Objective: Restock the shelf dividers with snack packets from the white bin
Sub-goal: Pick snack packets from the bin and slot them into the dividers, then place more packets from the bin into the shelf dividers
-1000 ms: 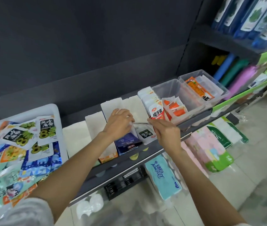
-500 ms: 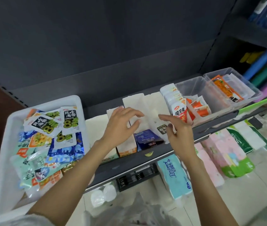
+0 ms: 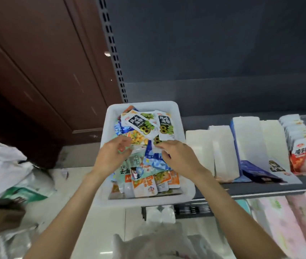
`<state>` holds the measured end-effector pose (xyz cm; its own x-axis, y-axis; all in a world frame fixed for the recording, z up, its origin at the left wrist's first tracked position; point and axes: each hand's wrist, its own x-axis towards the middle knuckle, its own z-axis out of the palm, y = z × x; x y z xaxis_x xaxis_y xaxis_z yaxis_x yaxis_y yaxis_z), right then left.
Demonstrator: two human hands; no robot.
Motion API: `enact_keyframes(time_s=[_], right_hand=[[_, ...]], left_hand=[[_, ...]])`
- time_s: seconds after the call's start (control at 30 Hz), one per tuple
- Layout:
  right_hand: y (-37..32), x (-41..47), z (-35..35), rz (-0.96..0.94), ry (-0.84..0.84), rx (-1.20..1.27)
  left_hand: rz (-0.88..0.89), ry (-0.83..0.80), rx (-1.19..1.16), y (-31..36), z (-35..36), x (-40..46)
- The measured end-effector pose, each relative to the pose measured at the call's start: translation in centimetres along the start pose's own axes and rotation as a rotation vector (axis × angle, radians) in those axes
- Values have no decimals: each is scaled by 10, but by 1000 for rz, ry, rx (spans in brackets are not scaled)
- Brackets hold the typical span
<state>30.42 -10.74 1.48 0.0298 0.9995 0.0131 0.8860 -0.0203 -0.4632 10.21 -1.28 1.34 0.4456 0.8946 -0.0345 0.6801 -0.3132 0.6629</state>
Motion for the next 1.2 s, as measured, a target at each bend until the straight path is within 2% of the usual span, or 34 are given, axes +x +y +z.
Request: enact_keyframes(time_s=[0.07, 0.17, 0.37, 0.6, 0.67, 0.77, 0.87, 0.97, 1.07, 1.13, 1.2], right_hand=[[-14, 12, 18, 51, -121, -117], [-28, 14, 37, 129, -234, -207], [-33, 6, 58, 190, -172, -203], [-22, -7, 53, 212, -123, -119], [-23, -10, 52, 209, -125, -107], [-28, -12, 51, 225, -129, -80], [-33, -8, 48, 235, -27, -43], [-39, -5, 36, 263, 163, 156], [-53, -5, 12, 415, 195, 701], [-57, -12, -1, 508, 222, 1082], [-50, -26, -15, 542, 283, 1261]], left_hand=[[-22, -53, -6, -17, 1, 0], [32, -111, 128, -34, 8, 0], [137, -167, 427, -31, 30, -2], [22, -115, 61, -37, 17, 4], [16, -47, 49, -40, 12, 4], [129, 121, 95, -40, 8, 4], [124, 197, 62, -28, 1, 4], [52, 303, -61, -16, -18, -1], [-13, 380, -408, 4, -38, -10], [-30, 297, -672, 22, -41, -14], [-56, 153, -839, 37, -32, -12]])
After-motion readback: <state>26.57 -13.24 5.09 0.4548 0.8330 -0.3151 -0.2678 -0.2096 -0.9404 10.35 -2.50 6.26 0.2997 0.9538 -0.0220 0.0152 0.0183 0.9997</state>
